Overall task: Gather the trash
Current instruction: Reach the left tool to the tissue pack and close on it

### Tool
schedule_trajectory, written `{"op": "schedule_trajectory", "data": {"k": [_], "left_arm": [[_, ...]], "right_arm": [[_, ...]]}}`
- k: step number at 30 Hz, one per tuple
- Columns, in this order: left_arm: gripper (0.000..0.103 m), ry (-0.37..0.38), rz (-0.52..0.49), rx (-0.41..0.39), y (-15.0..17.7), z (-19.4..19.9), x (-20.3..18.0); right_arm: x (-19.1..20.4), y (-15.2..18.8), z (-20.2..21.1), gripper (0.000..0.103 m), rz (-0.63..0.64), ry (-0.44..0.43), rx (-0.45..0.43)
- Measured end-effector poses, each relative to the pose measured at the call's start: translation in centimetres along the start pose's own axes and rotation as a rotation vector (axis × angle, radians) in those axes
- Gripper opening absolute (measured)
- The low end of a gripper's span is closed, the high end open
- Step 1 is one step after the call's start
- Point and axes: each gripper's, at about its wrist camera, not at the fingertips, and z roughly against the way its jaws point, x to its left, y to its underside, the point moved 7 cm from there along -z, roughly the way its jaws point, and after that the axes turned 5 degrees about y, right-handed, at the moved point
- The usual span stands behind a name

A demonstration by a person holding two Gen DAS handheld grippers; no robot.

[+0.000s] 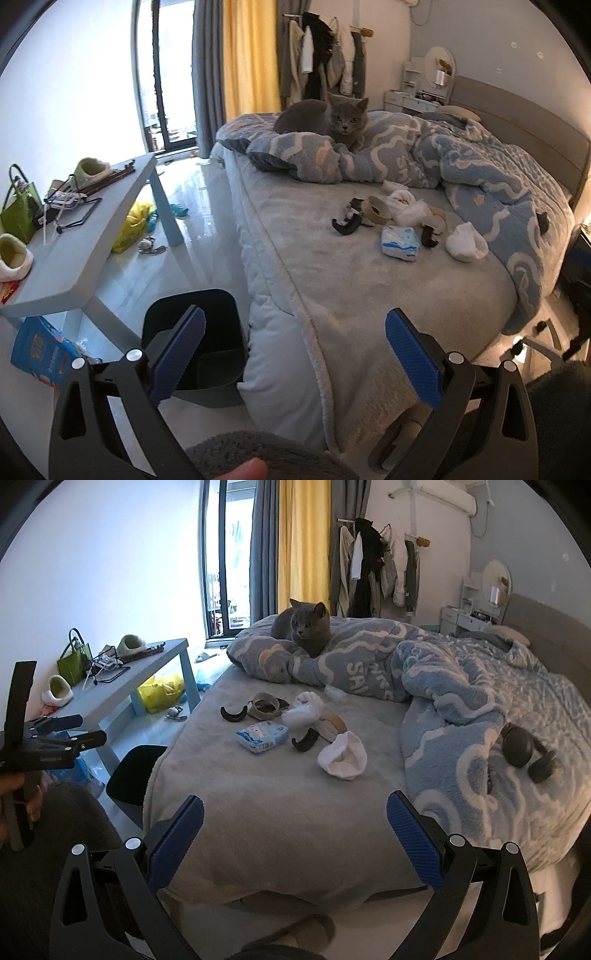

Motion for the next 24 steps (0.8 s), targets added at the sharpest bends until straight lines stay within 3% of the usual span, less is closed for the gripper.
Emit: {"op": "schedule_trajectory", "data": {"k": [6,12,16,19,22,24], "left_arm": [[0.100,0.078,0.016,0.024,0.0,0.4,0.6],[0.100,0.100,-0.027,0.033,-0.6,1.9,-1.1],[0.100,0.093,-0.037,0.090,-1.0,1.2,-2.2],[0.100,0.150,-0.016,0.103,-1.5,0.6,-2.8],[0.100,0.120,-0.032,0.102,-2.4,-0.3,-2.9],[0.100,0.175,-0.020,0.117,-2.8,-1.2,-3.3]], "right_arm": [[0.3,-0.9,-0.7,0.100,-0.039,-0.010,-0.009],[0.4,-1.2,-2.8,0.100,-0.079,-0.016,0.026],[0.3,-1.8,-3.8,0.100,-0.088,-0.015,0.030],[-0.2,-2.1,-4.9,0.100,-0.086,-0.006,0.042],[-0.9,-2.2,-6.2,0.100,-0.092,-0.003,0.052],[-1.6,-2.2,-7.5,0.100,-0.097,0.004,0.063]]}}
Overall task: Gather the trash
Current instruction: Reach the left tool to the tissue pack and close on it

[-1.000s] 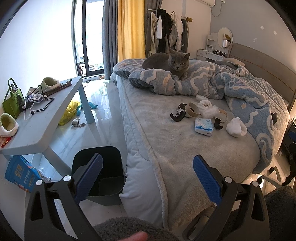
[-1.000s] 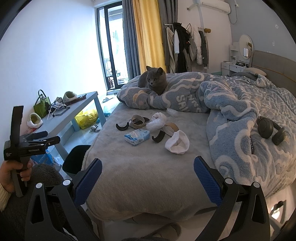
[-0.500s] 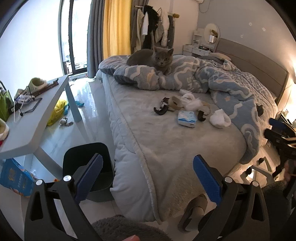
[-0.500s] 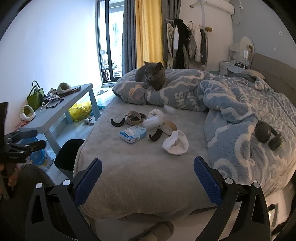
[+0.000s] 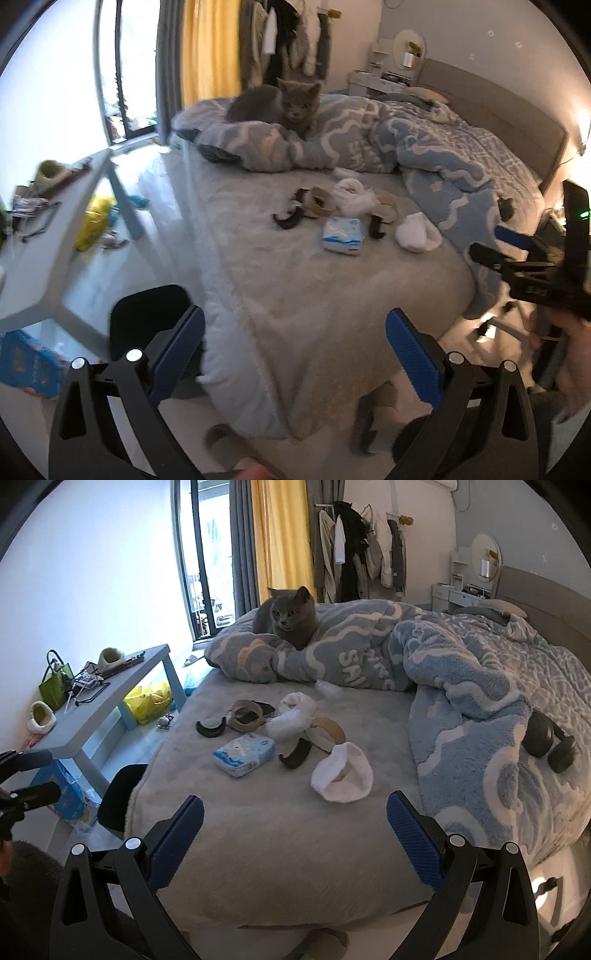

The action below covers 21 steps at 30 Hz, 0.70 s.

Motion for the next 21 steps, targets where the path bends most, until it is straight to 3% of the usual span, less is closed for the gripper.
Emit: {"op": "schedule_trajectory", "data": {"k": [2,10,15,21], "left_arm": [[0.100,0.027,0.023,0.000,-0.7,-0.9,0.2],[0.100,-0.049,-0.053,-0.005,-3.0,-5.5,0.5],[0.100,-0.016,-0.057,-0.003,-4.3,-7.8,0.5],[0.099,0.017,-0.132,0.021,-5.5,-11.2,-1.0]], "right_arm": [[-0.5,-0.1,-1.1,0.100,-0.001,0.003,0.010],[-1.6,0.1,-5.5,0.100,0.039,-0.003,0.065],[-1.7,0.6,-8.2,0.100,0.074,-0.008,0.102],[-3.4,0.1,-11.0,0.100,0.016,0.000,0.117]]}}
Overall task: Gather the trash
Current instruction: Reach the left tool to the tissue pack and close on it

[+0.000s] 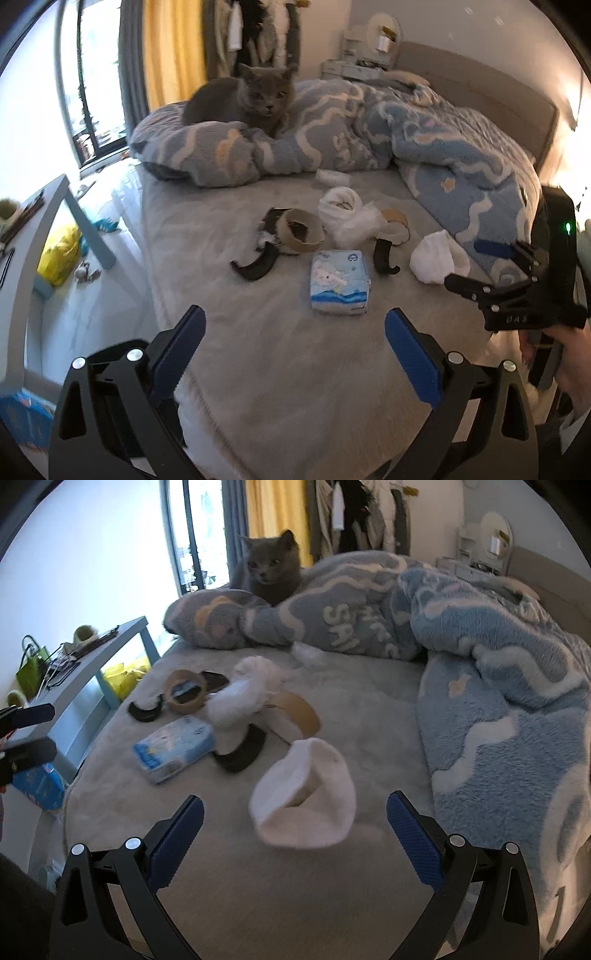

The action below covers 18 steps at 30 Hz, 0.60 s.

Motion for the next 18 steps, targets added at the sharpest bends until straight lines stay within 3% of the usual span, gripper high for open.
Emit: {"op": "schedule_trajectory", "data": {"k": [9,13,18], "left_arm": [[0.096,0.107,-0.038,0.058,0.4,-5.2,-1.9],[0.086,0.137,-0.034,0.084,0.1,-6.9,-2.7],[0.086,0.120,-0.033,0.122,0.4,-9.0,-3.0]], "right_arm": [[0.0,-0.6,-2.3,0.100,0.041,-0.039,0.020],[-0.5,-0.2,-2.7,0.100,0.029,-0.060,0.037],[-0.9,0.1,-2.7,0.099,0.017,-0.085,0.036]]}}
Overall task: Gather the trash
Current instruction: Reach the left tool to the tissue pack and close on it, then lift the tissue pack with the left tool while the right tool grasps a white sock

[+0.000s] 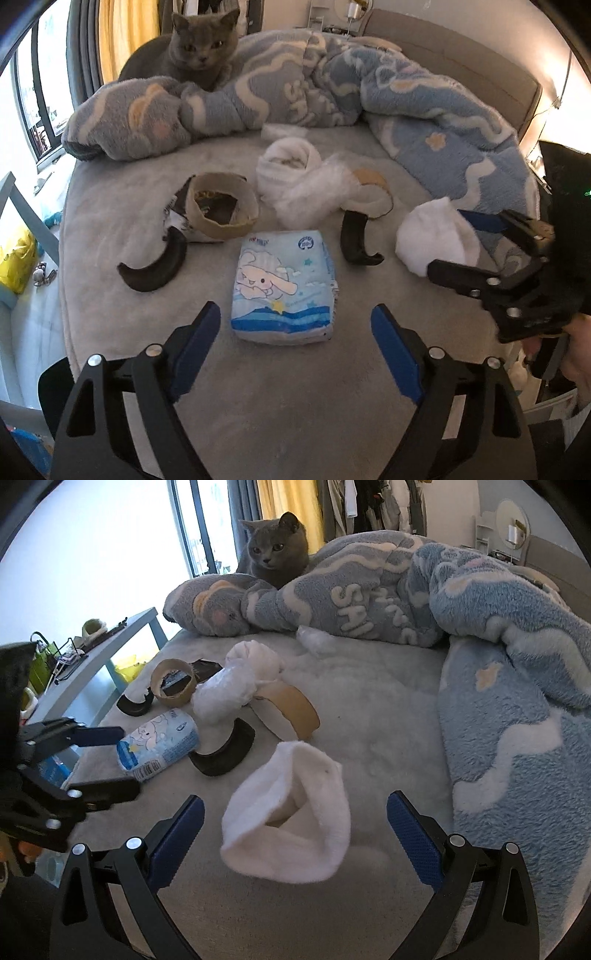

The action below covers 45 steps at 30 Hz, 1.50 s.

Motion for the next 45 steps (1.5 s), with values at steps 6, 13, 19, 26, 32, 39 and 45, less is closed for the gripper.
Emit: {"op": "schedule_trajectory", "data": {"k": [6,13,19,26,32,39,45], "left_arm": [[0.086,-0.023,0.035,-0.001,-0.4,-1.3,0.8],[0.078,-0.024,0.083,0.005,-0.7,-2.3,1.5],[0.073,-0.046,0.077,-0.001,-0.6,-2.4,1.4],[0.060,-0.048,0.095,-0.027,-0.4,-1.8,1.6],[0.056,-0.051,0.090,-0.048,-0.2,-1.0,1.5],[0.055,-0.051,0.098,-0.098,-0.3,0.9,1.4],[0.055,-0.052,0.120,-0.127,-0.6,2.3,1.6]], "right_arm": [[-0.3,0.2,-0.3,0.094,-0.010,-0.015,0.001],[-0.2,-0.1,-0.9,0.087,-0.021,-0.030,0.007],[0.2,0.3,-1.9,0.079,0.019,0.011,0.054],[0.4,0.5,-2.3,0.068,0.012,-0.008,0.077],[0.7,0.3,-2.3,0.064,0.015,-0.003,0.083],[0.7,-0.7,-0.8,0.061,-0.004,0.000,0.052],[0.8,-2.1,1.1,0.061,-0.027,-0.014,0.008]]}}
